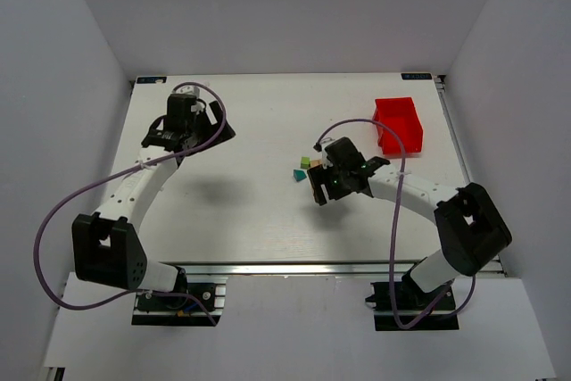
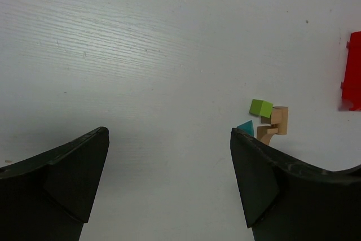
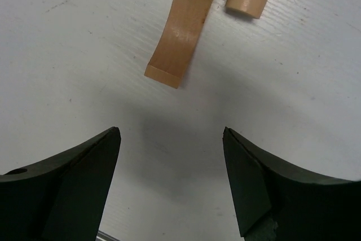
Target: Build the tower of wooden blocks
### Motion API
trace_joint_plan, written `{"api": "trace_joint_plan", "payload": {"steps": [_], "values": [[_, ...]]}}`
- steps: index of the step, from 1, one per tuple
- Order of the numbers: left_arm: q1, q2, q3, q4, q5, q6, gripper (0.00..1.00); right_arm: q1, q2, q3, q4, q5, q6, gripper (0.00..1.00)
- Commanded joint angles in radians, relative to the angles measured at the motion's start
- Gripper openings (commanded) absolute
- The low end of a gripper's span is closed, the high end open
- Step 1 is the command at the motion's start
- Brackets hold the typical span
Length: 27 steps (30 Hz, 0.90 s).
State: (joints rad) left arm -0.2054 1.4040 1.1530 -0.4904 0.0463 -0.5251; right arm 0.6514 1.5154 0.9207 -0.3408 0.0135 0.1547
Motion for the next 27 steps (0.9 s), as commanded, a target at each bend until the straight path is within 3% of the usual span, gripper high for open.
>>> {"api": "trace_joint_plan", "payload": {"steps": [1, 6, 12, 15, 16, 21, 23, 25, 26, 27], "values": [[-0.006, -0.060, -0.022, 0.022, 0.023, -0.007, 0.98, 0.024, 0.022, -0.008, 0.106, 0.062, 0.051, 0.78], [-0.005, -0.069, -0.041, 0.050, 0.067, -0.006, 0.98, 0.047, 0.116, 0.046, 0.141, 0.069, 0.060, 0.78], [-0.005, -0.092, -0.059, 0.079, 0.101, 0.000, 0.98, 0.057, 0.183, 0.066, 0.120, 0.117, 0.083, 0.61], [-0.006, -0.092, -0.065, 0.095, 0.119, 0.005, 0.98, 0.059, 0.184, 0.050, 0.149, 0.112, 0.086, 0.39], [-0.005, -0.092, -0.068, 0.098, 0.124, 0.007, 0.98, 0.059, 0.183, 0.049, 0.157, 0.100, 0.086, 0.27], [-0.005, -0.088, -0.070, 0.116, 0.182, 0.023, 0.98, 0.060, 0.161, 0.053, 0.197, 0.051, 0.072, 0.13], [-0.006, -0.096, -0.072, 0.128, 0.207, 0.039, 0.98, 0.059, 0.155, 0.061, 0.197, 0.052, 0.063, 0.02], [-0.006, -0.105, -0.078, 0.142, 0.239, 0.043, 0.98, 0.059, 0.141, 0.070, 0.191, 0.040, 0.062, 0.06], [-0.006, -0.108, -0.081, 0.145, 0.245, 0.043, 0.98, 0.057, 0.138, 0.075, 0.186, 0.039, 0.066, 0.15], [-0.006, -0.109, -0.081, 0.147, 0.253, 0.043, 0.98, 0.057, 0.143, 0.084, 0.156, 0.040, 0.069, 0.40]]}}
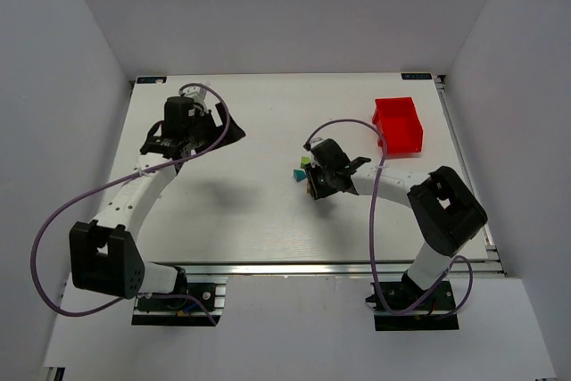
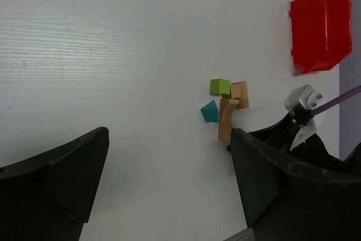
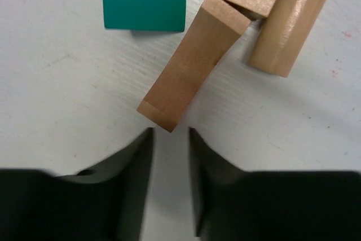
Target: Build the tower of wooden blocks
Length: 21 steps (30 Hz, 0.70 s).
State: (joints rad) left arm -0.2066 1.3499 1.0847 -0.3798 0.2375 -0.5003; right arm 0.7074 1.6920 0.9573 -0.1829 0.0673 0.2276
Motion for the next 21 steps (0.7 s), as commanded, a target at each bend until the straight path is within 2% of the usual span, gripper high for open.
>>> {"api": "trace_joint_plan", "payload": {"steps": [1, 2, 3, 11, 16, 19, 21], "values": [[-0.005, -0.057, -0.011, 0.035, 0.063, 0.019, 0.98, 0.003, -0.029, 0.072, -0.025, 0.002, 0.006, 0.45], [-0.007, -0.057, -0.011, 0.032, 0.063, 0.019, 0.98, 0.004, -0.022, 0.077, -0.042, 0.012, 0.016, 0.51], [-0.005, -0.055, -0.009, 0.029, 0.063, 0.017, 0.98, 0.007, -0.020, 0.077, -0.052, 0.003, 0.021, 0.65], [-0.007, -0.064, -0.017, 0.035, 0.059, 0.014, 0.98, 0.032, 0.012, 0.083, -0.033, 0.029, 0.113, 0.73], [-0.005, -0.083, -0.026, 0.033, 0.043, 0.012, 0.98, 0.053, 0.084, 0.146, -0.073, 0.169, 0.200, 0.67], [-0.005, -0.097, -0.028, 0.030, 0.034, 0.012, 0.98, 0.060, 0.112, 0.158, -0.093, 0.204, 0.223, 0.58], [-0.005, -0.103, -0.029, 0.028, 0.028, 0.012, 0.98, 0.064, 0.124, 0.155, -0.095, 0.225, 0.234, 0.48]]}}
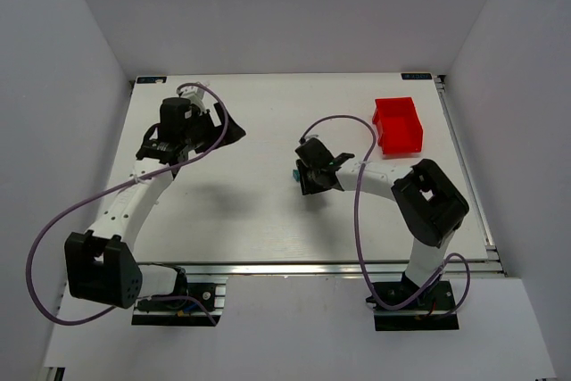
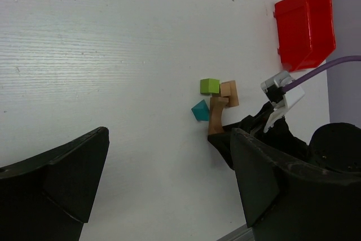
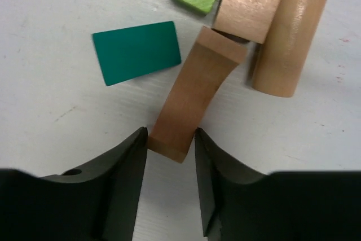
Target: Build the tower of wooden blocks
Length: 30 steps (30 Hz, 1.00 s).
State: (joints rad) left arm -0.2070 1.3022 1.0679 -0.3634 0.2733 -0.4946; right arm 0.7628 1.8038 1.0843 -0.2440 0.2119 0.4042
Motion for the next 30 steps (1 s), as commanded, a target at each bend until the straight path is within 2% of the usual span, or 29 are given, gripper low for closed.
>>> {"api": "trace_joint_plan", "payload": {"steps": [1, 3, 8, 11, 12, 14, 15, 17, 18, 19, 20, 22, 24, 27, 29, 30], "values": [[-0.005, -0.057, -0.014, 0.012, -0.008, 0.005, 0.98, 0.009, 0.014, 0.026, -0.035, 0.093, 0.061, 0.43], [-0.005, -0.060, -0.014, 0.014, -0.006, 0.007, 0.98, 0.009, 0.017, 0.026, -0.037, 0.113, 0.068, 0.27], [-0.005, -0.073, -0.032, 0.053, 0.074, 0.030, 0.98, 0.015, -0.072, 0.000, -0.028, 0.094, 0.053, 0.05], [-0.005, -0.090, -0.054, 0.116, 0.168, 0.057, 0.98, 0.013, -0.193, -0.036, 0.012, 0.032, 0.019, 0.04], [-0.006, -0.092, -0.060, 0.148, 0.244, 0.073, 0.98, 0.009, -0.231, -0.052, 0.034, -0.030, -0.023, 0.02], [-0.008, -0.093, -0.071, 0.202, 0.347, 0.083, 0.98, 0.007, -0.354, -0.125, 0.155, -0.115, -0.068, 0.02], [-0.009, -0.095, -0.081, 0.287, 0.477, 0.076, 0.98, 0.003, -0.394, -0.151, 0.210, -0.225, -0.108, 0.03], [-0.011, -0.101, -0.140, 0.425, 0.617, 0.041, 0.98, -0.002, -0.484, -0.193, 0.365, -0.336, -0.133, 0.04], [-0.014, -0.115, -0.167, 0.596, 0.677, -0.022, 0.98, -0.003, -0.507, -0.225, 0.409, -0.424, -0.143, 0.05], [-0.017, -0.125, -0.225, 0.692, 0.758, -0.062, 0.98, -0.006, -0.538, -0.242, 0.457, -0.463, -0.142, 0.05], [-0.022, -0.153, -0.252, 0.848, 0.779, -0.094, 0.98, -0.016, -0.547, -0.279, 0.559, -0.544, -0.139, 0.04], [-0.026, -0.185, -0.314, 0.970, 0.820, -0.173, 0.98, -0.026, -0.566, -0.311, 0.664, -0.623, -0.101, 0.02], [-0.032, -0.233, -0.347, 1.090, 0.830, -0.212, 0.98, -0.043, -0.569, -0.362, 0.858, -0.731, -0.050, 0.02], [-0.035, -0.264, -0.396, 1.237, 0.834, -0.289, 0.98, -0.065, -0.563, -0.394, 1.085, -0.839, 0.044, 0.01], [-0.037, -0.265, -0.398, 1.271, 0.836, -0.321, 0.97, -0.074, -0.548, -0.409, 1.173, -0.893, 0.105, 0.01], [-0.037, -0.258, -0.392, 1.261, 0.839, -0.326, 0.94, -0.082, -0.541, -0.422, 1.290, -0.907, 0.128, 0.00]]}}
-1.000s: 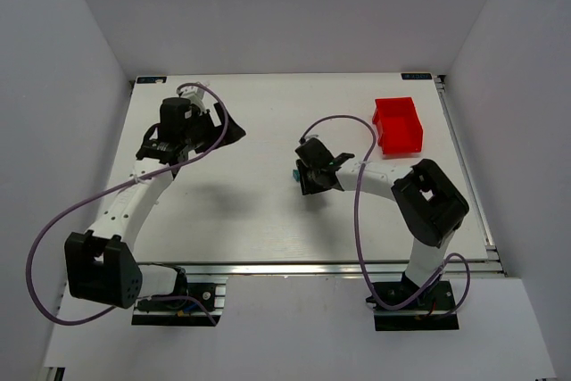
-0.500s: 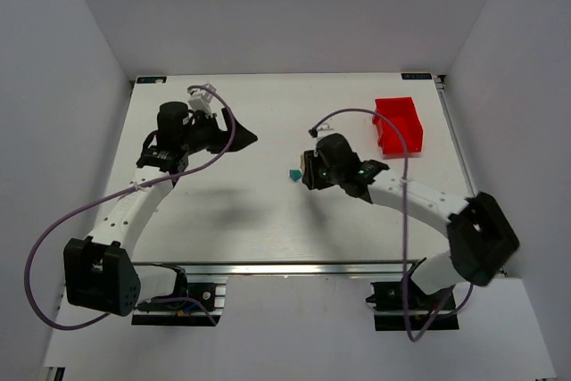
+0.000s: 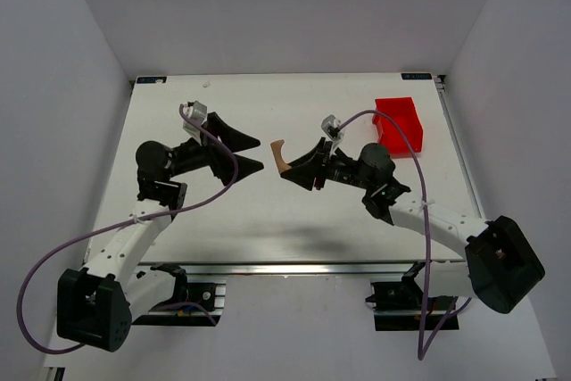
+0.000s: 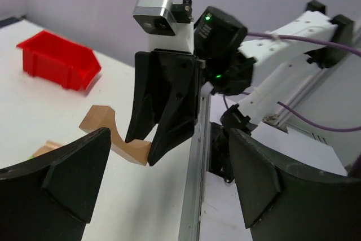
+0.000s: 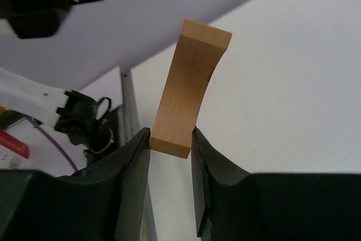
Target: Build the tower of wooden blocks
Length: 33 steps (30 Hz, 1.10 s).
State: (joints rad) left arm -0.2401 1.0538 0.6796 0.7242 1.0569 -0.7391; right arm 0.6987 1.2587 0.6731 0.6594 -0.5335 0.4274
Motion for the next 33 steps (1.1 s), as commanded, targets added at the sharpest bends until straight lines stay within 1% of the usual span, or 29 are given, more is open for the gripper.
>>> {"api": "trace_joint_plan", "payload": {"steps": [1, 3, 7, 13, 14, 19, 20, 22, 24, 28, 30, 33], "values": [[-0.004, 0.008, 0.000, 0.167, 0.055, -0.085, 0.94, -0.024, 0.008, -0.041, 0.449, -0.163, 0.134, 0.00], [-0.005, 0.031, 0.006, 0.178, 0.060, -0.104, 0.93, -0.041, 0.010, -0.059, 0.572, -0.166, 0.188, 0.00], [-0.008, 0.093, 0.014, 0.276, 0.074, -0.184, 0.92, -0.050, 0.027, -0.050, 0.635, -0.195, 0.220, 0.01], [-0.024, 0.153, 0.052, 0.290, 0.051, -0.220, 0.91, -0.048, 0.102, 0.016, 0.669, -0.232, 0.246, 0.02], [-0.031, 0.158, 0.054, 0.293, 0.048, -0.224, 0.88, -0.048, 0.116, 0.022, 0.681, -0.226, 0.257, 0.02], [-0.042, 0.166, 0.061, 0.247, 0.009, -0.192, 0.84, -0.045, 0.203, 0.078, 0.738, -0.247, 0.306, 0.02], [-0.045, 0.175, 0.066, 0.233, 0.009, -0.184, 0.82, -0.045, 0.226, 0.097, 0.781, -0.269, 0.321, 0.02], [-0.048, 0.184, 0.069, 0.238, 0.006, -0.189, 0.79, -0.045, 0.246, 0.112, 0.810, -0.278, 0.347, 0.03], [-0.056, 0.193, 0.075, 0.253, 0.014, -0.197, 0.72, -0.045, 0.272, 0.121, 0.841, -0.278, 0.373, 0.03], [-0.062, 0.192, 0.077, 0.250, 0.012, -0.187, 0.66, -0.048, 0.297, 0.123, 0.919, -0.284, 0.422, 0.04], [-0.064, 0.187, 0.075, 0.230, 0.002, -0.178, 0.65, -0.047, 0.297, 0.126, 0.916, -0.290, 0.415, 0.04], [-0.068, 0.193, 0.081, 0.234, 0.008, -0.181, 0.58, -0.044, 0.297, 0.129, 0.901, -0.290, 0.409, 0.04]]}}
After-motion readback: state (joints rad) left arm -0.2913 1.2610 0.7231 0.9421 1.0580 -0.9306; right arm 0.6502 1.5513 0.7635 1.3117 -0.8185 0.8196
